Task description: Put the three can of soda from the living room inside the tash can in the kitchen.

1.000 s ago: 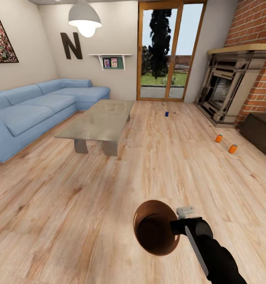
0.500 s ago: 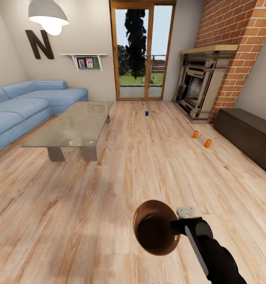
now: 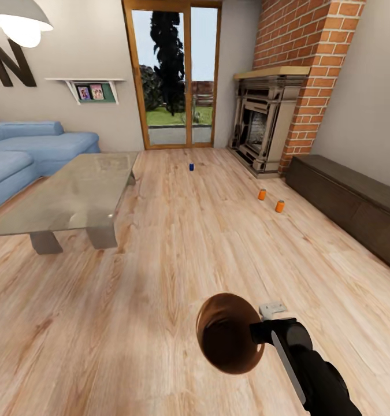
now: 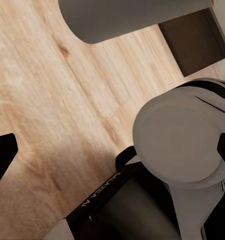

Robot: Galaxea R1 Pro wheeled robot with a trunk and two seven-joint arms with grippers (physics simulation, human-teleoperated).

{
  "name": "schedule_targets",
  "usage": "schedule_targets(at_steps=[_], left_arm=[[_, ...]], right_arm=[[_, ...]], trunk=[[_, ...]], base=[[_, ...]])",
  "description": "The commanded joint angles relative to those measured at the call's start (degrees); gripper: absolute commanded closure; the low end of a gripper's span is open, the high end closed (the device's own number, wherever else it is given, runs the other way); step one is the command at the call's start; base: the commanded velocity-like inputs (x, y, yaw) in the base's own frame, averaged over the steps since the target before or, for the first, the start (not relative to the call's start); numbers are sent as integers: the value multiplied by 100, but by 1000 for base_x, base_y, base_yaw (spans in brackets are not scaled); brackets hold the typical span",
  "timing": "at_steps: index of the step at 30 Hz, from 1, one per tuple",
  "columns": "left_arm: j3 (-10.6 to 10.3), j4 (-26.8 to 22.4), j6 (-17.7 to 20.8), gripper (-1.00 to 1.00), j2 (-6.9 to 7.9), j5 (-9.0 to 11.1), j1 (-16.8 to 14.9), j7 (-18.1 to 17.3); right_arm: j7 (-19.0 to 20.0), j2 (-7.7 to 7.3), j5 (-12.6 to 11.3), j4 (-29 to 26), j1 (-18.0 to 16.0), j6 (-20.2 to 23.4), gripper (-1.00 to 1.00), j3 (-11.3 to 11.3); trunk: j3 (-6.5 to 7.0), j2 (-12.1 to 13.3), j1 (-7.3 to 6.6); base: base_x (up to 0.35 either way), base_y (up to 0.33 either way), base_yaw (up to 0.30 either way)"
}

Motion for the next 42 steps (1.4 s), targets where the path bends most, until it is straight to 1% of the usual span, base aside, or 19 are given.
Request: schedule_targets(at_steps=[1,16,26,38,42], left_arm=[[0,0,1,-100,0,0,0,0],[-1,0,4,-100,0,0,0,-1],[-1,0,4,-100,0,0,0,-7],[-1,0,4,-100,0,0,0,-7],[-1,0,4,-100,0,0,0,-7]], right_arm=[[38,2,-160,-1,-1,-4,100,2],[38,9,-162,3,-1,-4,100,2],[38,9,-162,8,-1,-4,100,2],[38,10,-162,8,-1,-4,100,2],[38,10,-162,8,-1,-4,100,2]], trunk=[[0,0,0],[0,0,0],[0,0,0],[0,0,0],[0,0,0]], base=[[340,0,-63],[346,0,-32],[346,74,-248],[333,179,-264],[329,190,-94]])
